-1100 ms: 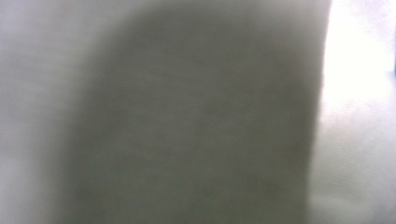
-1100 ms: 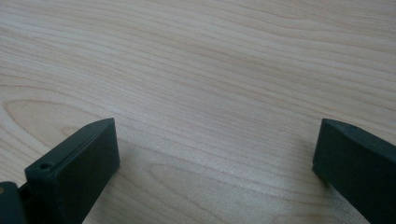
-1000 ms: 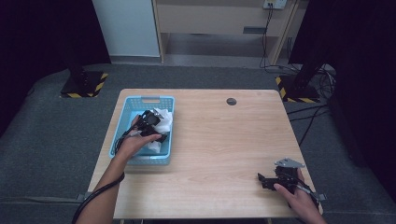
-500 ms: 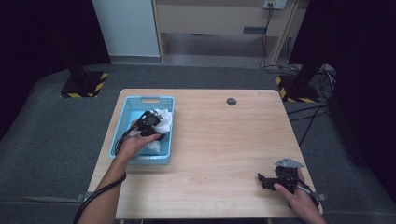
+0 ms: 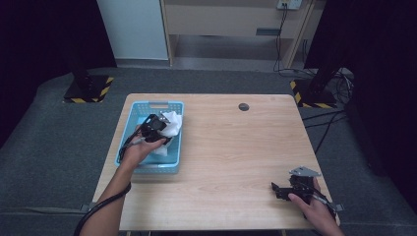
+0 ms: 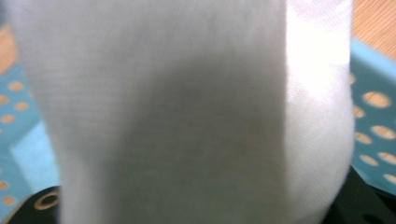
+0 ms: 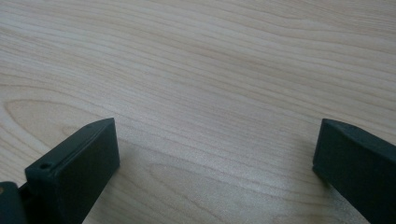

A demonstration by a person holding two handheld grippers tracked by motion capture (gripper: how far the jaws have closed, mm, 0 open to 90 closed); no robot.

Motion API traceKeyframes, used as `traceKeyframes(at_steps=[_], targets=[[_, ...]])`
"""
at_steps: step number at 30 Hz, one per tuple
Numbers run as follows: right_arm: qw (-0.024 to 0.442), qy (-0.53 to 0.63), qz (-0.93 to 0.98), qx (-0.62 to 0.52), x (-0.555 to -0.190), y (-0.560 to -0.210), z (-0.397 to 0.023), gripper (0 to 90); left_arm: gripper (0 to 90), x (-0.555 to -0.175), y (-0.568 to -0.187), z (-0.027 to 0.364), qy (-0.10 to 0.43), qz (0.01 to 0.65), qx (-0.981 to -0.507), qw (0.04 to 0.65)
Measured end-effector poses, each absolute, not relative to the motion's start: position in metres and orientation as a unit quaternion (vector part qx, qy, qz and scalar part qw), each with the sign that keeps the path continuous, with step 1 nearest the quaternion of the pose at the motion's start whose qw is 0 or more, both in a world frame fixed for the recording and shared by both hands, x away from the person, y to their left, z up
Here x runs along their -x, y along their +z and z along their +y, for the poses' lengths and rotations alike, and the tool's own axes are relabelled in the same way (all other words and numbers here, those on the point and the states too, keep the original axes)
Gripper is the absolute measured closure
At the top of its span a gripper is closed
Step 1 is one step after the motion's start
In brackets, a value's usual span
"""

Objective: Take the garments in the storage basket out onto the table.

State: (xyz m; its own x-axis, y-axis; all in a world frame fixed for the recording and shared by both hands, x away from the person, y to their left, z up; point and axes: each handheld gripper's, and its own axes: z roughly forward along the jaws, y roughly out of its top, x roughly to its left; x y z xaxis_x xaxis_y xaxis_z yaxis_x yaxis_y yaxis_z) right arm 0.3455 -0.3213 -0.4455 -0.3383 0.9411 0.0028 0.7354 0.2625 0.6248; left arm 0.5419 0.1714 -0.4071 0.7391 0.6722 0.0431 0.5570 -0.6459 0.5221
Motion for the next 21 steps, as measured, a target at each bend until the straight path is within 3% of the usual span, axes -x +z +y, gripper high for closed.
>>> traceKeyframes(at_steps=[21], targets=[[0.189,0.271,0.772,-0.543,-0.346,-0.445,-0.321,0.3,53.6,-0.517,-0.361,0.183,0.163,0.33,-0.886,0.28]])
